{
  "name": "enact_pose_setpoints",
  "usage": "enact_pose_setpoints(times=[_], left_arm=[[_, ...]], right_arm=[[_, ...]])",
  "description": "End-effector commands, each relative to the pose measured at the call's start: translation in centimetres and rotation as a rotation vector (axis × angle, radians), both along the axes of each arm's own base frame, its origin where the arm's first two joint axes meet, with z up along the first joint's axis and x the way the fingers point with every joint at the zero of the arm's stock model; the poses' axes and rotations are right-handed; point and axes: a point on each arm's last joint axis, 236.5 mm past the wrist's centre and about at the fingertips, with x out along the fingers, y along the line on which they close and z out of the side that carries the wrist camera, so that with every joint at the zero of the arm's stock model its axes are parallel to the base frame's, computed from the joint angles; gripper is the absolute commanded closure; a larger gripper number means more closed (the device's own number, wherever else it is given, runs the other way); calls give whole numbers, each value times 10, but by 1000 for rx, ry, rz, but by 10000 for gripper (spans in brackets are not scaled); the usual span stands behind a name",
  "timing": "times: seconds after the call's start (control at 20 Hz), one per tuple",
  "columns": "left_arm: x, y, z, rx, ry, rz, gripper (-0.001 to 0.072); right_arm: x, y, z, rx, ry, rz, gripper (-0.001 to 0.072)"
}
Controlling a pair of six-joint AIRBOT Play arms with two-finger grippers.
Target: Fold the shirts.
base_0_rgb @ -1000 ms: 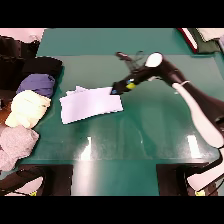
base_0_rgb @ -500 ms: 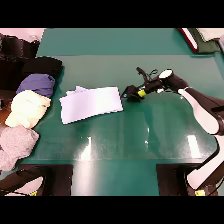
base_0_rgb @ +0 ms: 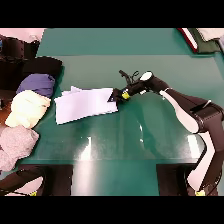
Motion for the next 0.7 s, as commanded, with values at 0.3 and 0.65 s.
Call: enact_pose_setpoints(times=[0.3, 0.65], left_arm=[[-6, 2, -5, 8, 33, 1, 680], [-6, 2, -5, 7, 35, 2, 680]], right_arm=[[54, -78, 81, -107, -332, 29, 702], [83, -359, 112, -322, -363, -576, 703]])
